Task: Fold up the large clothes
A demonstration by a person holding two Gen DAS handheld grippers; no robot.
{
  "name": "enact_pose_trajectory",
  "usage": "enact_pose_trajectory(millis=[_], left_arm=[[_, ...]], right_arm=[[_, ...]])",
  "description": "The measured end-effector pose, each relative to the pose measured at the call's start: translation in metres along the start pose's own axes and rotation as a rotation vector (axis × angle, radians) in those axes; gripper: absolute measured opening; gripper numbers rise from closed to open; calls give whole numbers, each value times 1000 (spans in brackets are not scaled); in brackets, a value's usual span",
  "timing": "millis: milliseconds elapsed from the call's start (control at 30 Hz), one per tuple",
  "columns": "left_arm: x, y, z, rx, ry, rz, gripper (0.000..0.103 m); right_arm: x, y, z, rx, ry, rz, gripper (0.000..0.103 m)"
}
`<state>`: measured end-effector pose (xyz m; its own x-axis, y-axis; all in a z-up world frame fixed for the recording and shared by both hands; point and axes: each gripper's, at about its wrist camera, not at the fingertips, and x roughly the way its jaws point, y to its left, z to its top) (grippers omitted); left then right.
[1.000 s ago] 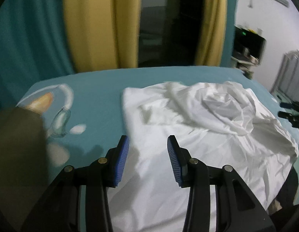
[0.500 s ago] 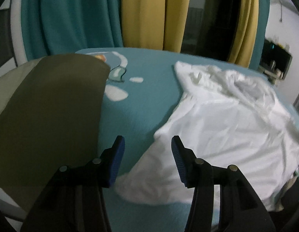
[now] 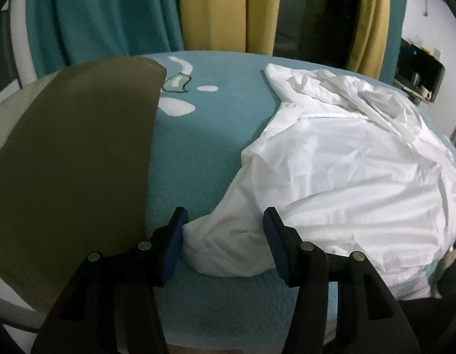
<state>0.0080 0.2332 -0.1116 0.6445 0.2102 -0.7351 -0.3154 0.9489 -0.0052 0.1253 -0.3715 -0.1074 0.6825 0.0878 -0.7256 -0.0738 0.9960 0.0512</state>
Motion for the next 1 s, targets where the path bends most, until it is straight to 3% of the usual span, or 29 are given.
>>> enact_pose_trajectory(millis=[267,467,567,600,633,667,700,733,767,867,1000], left_arm=[[-6,-5,-6,20,0,-6,56],[-9,-11,-12,16,-16,2,56],[-8,-14,-11,28,-12,-10,56],[-8,-15,-11,35,-9,-17,56],[-8,-17,-10,45,-6,-23,52],[-9,-19,-10,57,-4,-36,41],[-9,-22,-10,72,-2,-60,32],[-10,-25,-10,85,1,-76,16],[-11,-31,-10,117,3,-86,9],[-15,-42,-12,158,-2,-103,8],[-29,-44,-8,133,-43,-144,7]], right_arm=[[3,9,-13,-61,58,86,62],[-5,12,-32,-90,103,94,61],[-9,20,-39,-107,104,113,41],[-11,22,-40,-111,103,115,29],[-13,25,-41,-123,96,109,13],[-15,29,-41,-135,95,109,6],[-16,32,-40,-146,94,112,5],[-17,35,-39,-154,90,117,5],[-19,38,-37,-155,80,130,5],[-27,41,-27,-134,32,158,4],[-40,44,-10,-128,-37,184,4]])
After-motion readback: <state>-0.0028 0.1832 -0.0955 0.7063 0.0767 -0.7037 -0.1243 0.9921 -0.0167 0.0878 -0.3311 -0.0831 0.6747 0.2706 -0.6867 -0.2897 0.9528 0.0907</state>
